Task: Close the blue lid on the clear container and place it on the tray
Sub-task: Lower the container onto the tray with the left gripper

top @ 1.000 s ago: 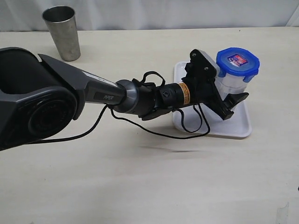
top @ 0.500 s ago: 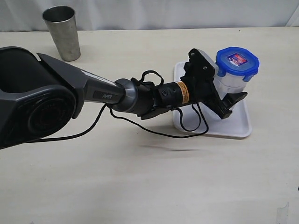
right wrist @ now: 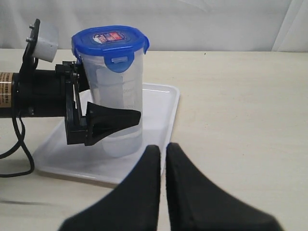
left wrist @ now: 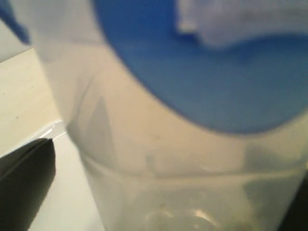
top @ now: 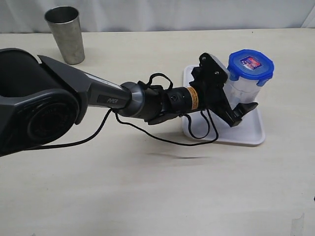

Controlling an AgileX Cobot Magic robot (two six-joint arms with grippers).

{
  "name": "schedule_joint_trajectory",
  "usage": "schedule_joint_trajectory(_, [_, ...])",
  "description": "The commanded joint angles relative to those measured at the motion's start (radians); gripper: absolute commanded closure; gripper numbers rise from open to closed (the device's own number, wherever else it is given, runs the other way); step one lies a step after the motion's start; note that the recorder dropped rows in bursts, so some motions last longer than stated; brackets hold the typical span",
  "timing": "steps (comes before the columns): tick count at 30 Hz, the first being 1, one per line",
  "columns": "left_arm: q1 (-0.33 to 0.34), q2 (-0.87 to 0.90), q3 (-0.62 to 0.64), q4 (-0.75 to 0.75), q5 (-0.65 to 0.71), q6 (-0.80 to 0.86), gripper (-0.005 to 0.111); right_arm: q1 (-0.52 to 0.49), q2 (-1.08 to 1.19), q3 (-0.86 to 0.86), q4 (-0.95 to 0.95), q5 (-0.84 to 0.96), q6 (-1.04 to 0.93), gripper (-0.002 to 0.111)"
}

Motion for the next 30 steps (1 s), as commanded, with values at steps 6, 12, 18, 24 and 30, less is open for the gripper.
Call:
schedule_joint_trajectory(6, [0.002, -0.050, 0.004, -0.002, 0.122, -0.005, 0.002, -0.007, -0.005, 0.004, 0.001, 0.000, 0.003, 0.104])
schedule_joint_trajectory(12, [0.002, -0.050, 0.013, 0.000, 0.156, -0.005, 0.002, -0.007, -0.005, 0.004, 0.001, 0.000, 0.003, 0.104])
schedule_joint_trajectory(18, [0.002, -0.056, 0.041, 0.041, 0.131, -0.005, 0.002, -0.007, -0.005, 0.004, 0.001, 0.000, 0.003, 0.104])
schedule_joint_trajectory(24, [0.002, -0.097, 0.064, 0.048, 0.148, -0.005, 0.002, -0.007, -0.005, 0.004, 0.001, 0.000, 0.003, 0.104])
schedule_joint_trajectory(30, [0.013, -0.131, 0.064, 0.048, 0.241, -0.005, 0.002, -0.007, -0.005, 0.004, 0.001, 0.000, 0.003, 0.104])
